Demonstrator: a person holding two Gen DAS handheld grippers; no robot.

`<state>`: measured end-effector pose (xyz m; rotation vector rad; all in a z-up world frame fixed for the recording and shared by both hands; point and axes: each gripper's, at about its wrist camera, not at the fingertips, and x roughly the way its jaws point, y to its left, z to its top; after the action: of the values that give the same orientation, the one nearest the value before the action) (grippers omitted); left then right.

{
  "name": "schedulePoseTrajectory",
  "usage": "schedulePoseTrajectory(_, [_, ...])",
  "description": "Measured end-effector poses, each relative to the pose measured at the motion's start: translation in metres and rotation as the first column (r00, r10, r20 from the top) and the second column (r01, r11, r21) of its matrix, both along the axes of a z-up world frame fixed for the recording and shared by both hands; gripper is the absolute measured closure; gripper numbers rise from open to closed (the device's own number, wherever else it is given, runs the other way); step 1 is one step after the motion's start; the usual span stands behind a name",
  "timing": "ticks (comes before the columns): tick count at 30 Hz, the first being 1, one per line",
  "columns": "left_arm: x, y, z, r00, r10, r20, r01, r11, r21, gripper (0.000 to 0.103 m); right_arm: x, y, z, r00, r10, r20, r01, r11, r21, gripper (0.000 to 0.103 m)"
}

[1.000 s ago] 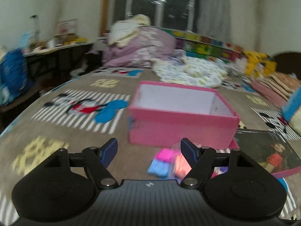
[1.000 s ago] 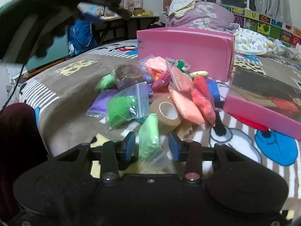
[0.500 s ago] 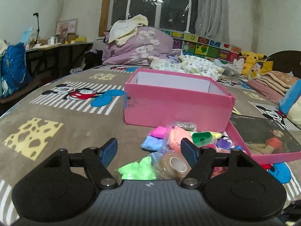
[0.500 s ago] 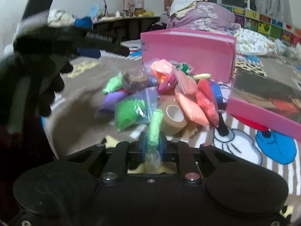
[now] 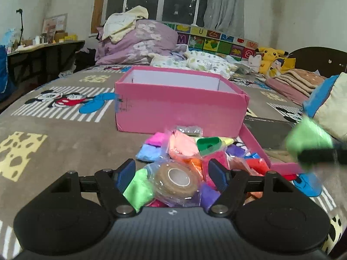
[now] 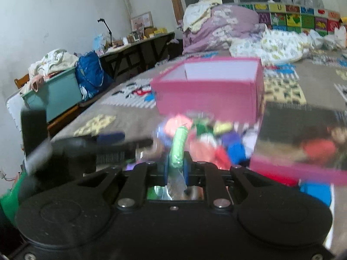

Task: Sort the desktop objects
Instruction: 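Carry the light green clay bag with the right tool into the pink box and release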

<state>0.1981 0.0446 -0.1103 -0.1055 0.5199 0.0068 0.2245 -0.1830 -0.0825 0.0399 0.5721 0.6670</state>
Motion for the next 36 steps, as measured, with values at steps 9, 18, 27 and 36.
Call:
schedulePoseTrajectory(9, [0.002, 0.007, 0.001, 1.0, 0.003, 0.002, -0.003, 1.0, -0.023, 0.03, 0.052, 0.026, 0.039, 0.993, 0.031, 0.11, -0.021, 0.996, -0.092, 0.091])
schedulePoseTrajectory(18, [0.005, 0.011, 0.001, 1.0, 0.002, -0.002, -0.002, 0.999, -0.038, 0.03, 0.098, 0.045, 0.044, 0.991, 0.023, 0.132, -0.006, 0.992, -0.13, 0.091])
schedulePoseTrajectory(27, [0.011, 0.011, -0.007, 1.0, 0.002, -0.022, -0.003, 0.999, -0.04, 0.03, 0.142, 0.056, 0.037, 0.994, 0.008, 0.113, 0.01, 0.988, -0.156, 0.091])
schedulePoseTrajectory(36, [0.015, 0.009, -0.013, 0.999, -0.005, -0.033, 0.003, 0.999, -0.051, 0.03, 0.202, 0.062, 0.026, 0.999, -0.051, 0.002, 0.051, 0.993, -0.11, 0.091])
